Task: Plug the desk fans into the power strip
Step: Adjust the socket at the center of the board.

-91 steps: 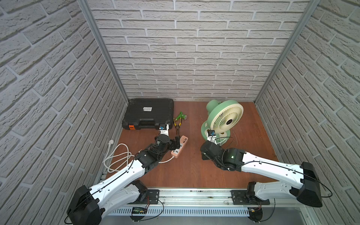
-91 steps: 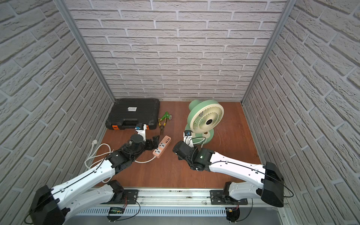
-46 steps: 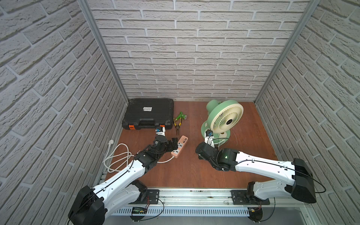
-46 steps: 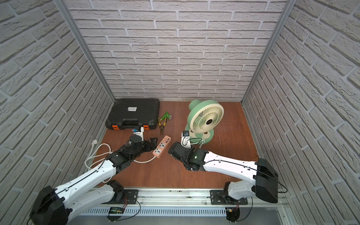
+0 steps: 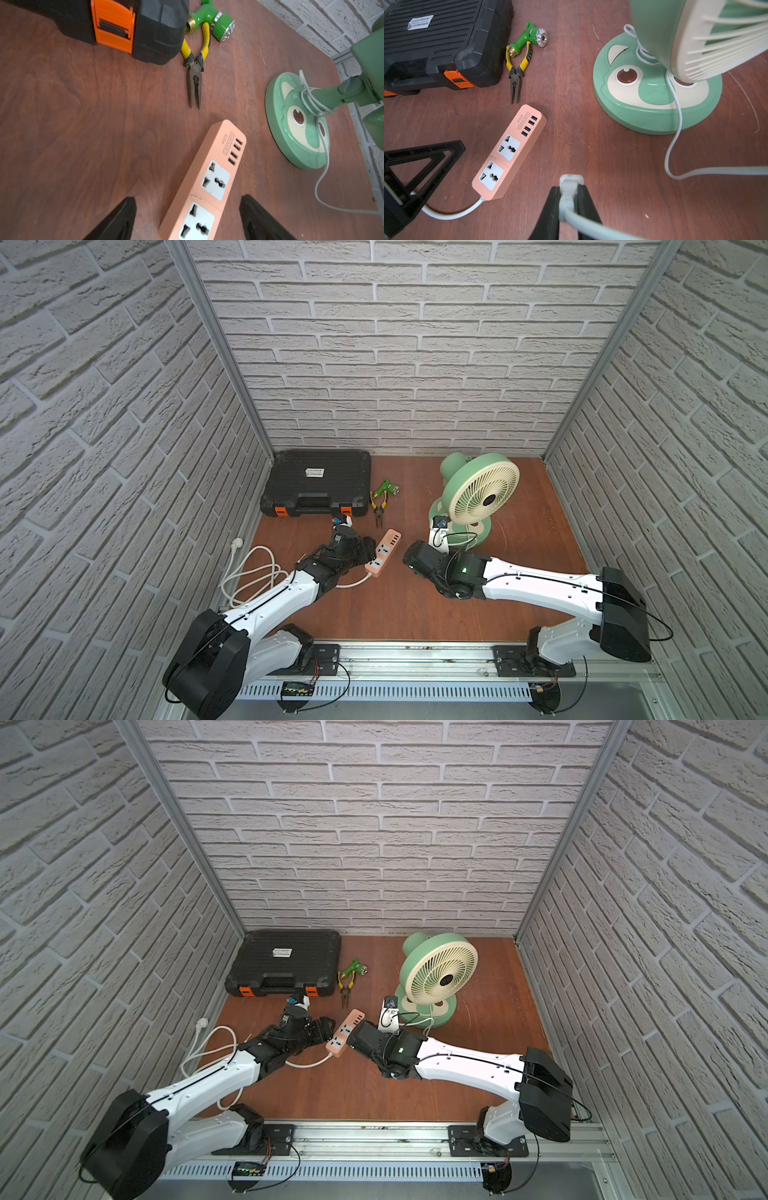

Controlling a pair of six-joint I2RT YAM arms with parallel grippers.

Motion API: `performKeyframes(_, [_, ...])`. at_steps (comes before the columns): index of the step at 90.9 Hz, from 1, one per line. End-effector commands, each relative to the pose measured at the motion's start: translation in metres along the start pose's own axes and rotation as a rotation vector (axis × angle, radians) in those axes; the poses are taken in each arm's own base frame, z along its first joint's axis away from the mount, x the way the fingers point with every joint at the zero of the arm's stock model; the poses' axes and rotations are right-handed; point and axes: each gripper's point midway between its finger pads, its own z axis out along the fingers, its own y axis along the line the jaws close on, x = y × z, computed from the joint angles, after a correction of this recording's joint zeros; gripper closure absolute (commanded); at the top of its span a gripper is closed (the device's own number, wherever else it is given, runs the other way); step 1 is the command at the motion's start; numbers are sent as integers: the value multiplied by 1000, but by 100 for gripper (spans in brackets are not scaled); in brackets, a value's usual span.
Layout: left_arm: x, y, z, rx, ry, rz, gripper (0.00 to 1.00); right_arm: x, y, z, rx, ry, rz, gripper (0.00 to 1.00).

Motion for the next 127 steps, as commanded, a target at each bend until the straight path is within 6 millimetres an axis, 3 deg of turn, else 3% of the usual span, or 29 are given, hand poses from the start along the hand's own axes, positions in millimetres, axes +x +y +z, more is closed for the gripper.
performKeyframes(1, [6,-15,4,113,20,-20,13,-7,13,-4,-45,-21,19,97])
performKeyframes(12, [22,-15,7,143,71,8,11,-5,17,-4,-69,-2,12,97])
performKeyframes(23, [34,-9,9,133,93,36,2,-2,23,-4,-111,10,6,97])
performKeyframes(41, [43,-19,6,129,68,169,2,3,26,-3,-132,27,-4,98])
performKeyframes(56, [58,-17,7,26,100,307,2,2,23,-4,-130,28,7,97])
performKeyframes(75, [60,-14,9,-24,100,342,7,2,18,-3,-132,28,46,97])
performKeyframes(127, [78,-37,17,-38,110,406,20,6,11,2,-124,54,80,97])
